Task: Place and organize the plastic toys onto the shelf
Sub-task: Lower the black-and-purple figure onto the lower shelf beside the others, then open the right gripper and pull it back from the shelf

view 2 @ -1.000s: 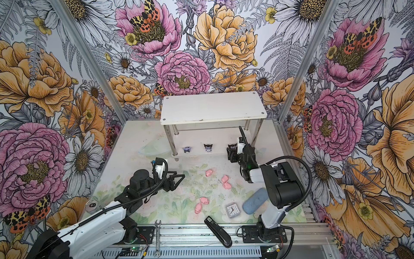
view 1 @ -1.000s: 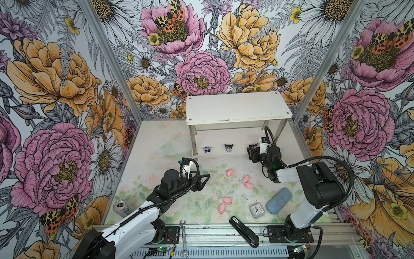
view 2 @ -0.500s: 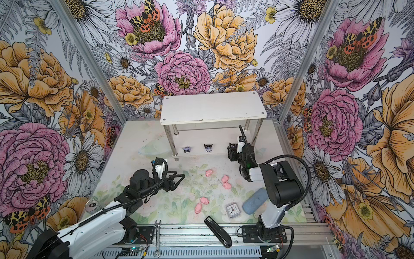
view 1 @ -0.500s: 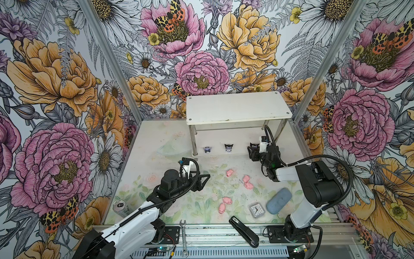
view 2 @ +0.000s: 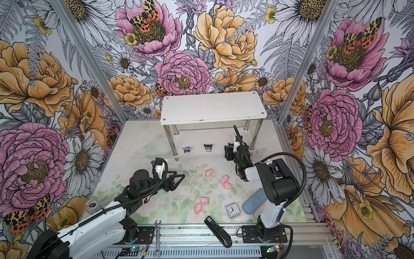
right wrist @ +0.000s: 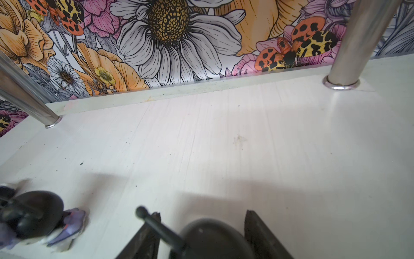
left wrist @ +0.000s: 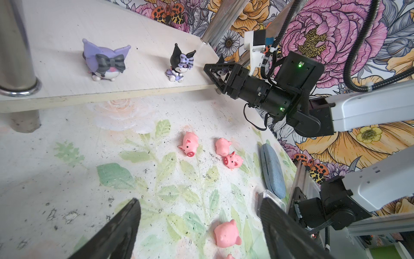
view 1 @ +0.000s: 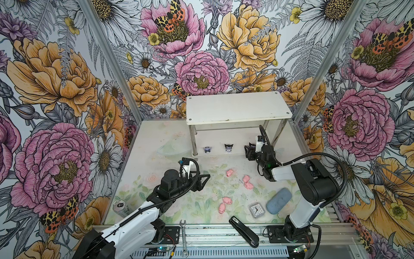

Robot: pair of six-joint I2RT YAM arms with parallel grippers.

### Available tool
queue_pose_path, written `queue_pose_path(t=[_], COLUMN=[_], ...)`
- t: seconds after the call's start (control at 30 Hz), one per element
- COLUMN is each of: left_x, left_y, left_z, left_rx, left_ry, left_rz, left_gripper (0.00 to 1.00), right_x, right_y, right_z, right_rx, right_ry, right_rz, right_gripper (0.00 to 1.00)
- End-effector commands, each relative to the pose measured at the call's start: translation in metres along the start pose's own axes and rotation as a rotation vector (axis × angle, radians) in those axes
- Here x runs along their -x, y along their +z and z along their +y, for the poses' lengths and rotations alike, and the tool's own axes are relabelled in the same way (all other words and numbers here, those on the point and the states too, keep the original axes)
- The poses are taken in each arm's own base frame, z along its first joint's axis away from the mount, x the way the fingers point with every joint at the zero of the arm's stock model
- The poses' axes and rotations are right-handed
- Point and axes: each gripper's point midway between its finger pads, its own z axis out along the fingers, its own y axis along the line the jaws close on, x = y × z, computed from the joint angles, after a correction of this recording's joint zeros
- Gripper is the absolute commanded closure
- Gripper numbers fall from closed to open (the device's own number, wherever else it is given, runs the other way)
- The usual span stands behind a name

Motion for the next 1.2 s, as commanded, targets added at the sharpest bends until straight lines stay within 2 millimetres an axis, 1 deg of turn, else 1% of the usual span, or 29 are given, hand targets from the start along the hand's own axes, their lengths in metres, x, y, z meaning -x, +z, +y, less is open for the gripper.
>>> queue_pose_path(t=[0.0, 0.23, 0.27, 0.3, 0.43, 0.53, 0.73, 0.87, 1.0, 1.1, 1.17], left_x=[0.004, 0.003, 0.003, 0.004, 0.005, 0.006, 0.007, 0.009, 0.008, 0.008, 0.008], left_y=[-0.003, -0.003, -0.003, -0.003, -0.004, -0.005, -0.007, -0.009, -0.010, -0.010, -0.010], left_z=[-0.002, -0.002, -0.002, -0.002, -0.003, -0.004, -0.005, -0.006, -0.006, -0.007, -0.005], left_rx=[-0.015, -0.015, -0.015, -0.017, -0.021, -0.023, -0.021, -0.023, -0.022, -0.024, -0.016], left_ry=[0.006, 0.007, 0.006, 0.007, 0.007, 0.008, 0.012, 0.012, 0.012, 0.010, 0.007], left_rz=[-0.022, -0.022, -0.022, -0.024, -0.026, -0.031, -0.038, -0.045, -0.046, -0.044, -0.041], left_gripper=[0.14, 0.14, 0.14, 0.14, 0.13, 0.13, 0.12, 0.12, 0.12, 0.12, 0.12], right_x=[-0.012, -0.014, -0.013, -0.011, -0.004, 0.003, 0.021, 0.035, 0.043, 0.042, 0.037], right_y=[0.002, -0.004, -0.005, -0.007, -0.015, -0.025, -0.051, -0.080, -0.112, -0.134, -0.145], right_z=[-0.004, -0.003, -0.003, -0.003, -0.002, -0.004, 0.001, 0.004, 0.003, 0.001, 0.002], right_rx=[-0.027, -0.037, -0.037, -0.037, -0.043, -0.058, -0.053, -0.056, -0.072, -0.090, -0.089], right_ry=[-0.007, -0.023, -0.024, -0.026, -0.037, -0.045, -0.044, -0.040, -0.032, -0.008, -0.008], right_rz=[0.028, 0.038, 0.039, 0.037, 0.026, 0.014, -0.017, -0.047, -0.070, -0.053, -0.018], right_gripper=[0.36, 0.31, 0.10, 0.00, 0.00, 0.00, 0.00, 0.00, 0.00, 0.00, 0.00])
